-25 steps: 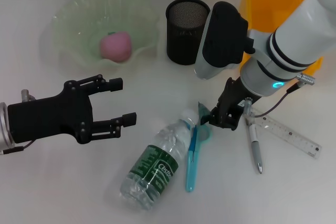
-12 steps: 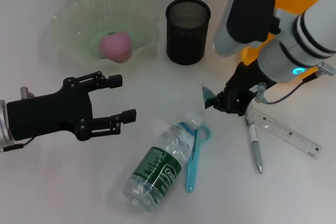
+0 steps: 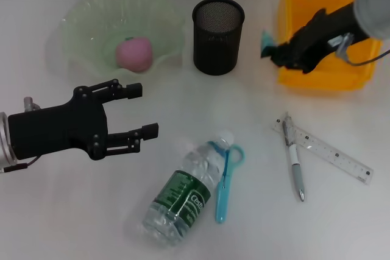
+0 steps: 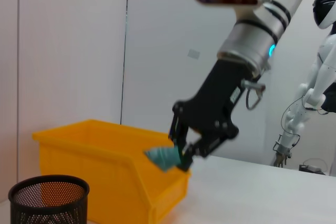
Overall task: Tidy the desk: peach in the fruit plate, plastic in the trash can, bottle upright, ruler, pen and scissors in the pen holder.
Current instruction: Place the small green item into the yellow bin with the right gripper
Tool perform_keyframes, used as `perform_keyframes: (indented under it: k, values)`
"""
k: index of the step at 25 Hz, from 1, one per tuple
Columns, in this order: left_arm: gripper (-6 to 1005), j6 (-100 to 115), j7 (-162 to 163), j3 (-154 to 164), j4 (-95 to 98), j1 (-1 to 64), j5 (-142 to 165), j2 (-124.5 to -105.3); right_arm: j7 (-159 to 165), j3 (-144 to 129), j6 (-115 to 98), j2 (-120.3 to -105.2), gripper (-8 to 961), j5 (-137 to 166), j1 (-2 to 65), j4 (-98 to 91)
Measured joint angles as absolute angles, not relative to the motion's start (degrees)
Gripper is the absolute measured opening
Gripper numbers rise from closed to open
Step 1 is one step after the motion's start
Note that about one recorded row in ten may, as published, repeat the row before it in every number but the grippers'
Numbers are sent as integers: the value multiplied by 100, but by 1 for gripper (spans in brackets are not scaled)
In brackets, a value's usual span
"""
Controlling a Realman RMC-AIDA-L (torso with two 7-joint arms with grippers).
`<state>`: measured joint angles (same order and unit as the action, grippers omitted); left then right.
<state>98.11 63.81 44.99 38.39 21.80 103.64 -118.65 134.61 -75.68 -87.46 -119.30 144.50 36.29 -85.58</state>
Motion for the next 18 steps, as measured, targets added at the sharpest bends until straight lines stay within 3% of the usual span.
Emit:
perform_keyframes:
  k: [9, 18]
  values:
    - [811, 9812, 6381, 4509, 3832, 2178, 10270, -11866, 13462, -6082, -8776, -11914, 171, 14452, 3431, -8949]
    - [811, 9819, 6381, 4541, 3839, 2186, 10208, -11865, 13477, -5537, -7667, -11828, 174, 14590, 3543, -7614]
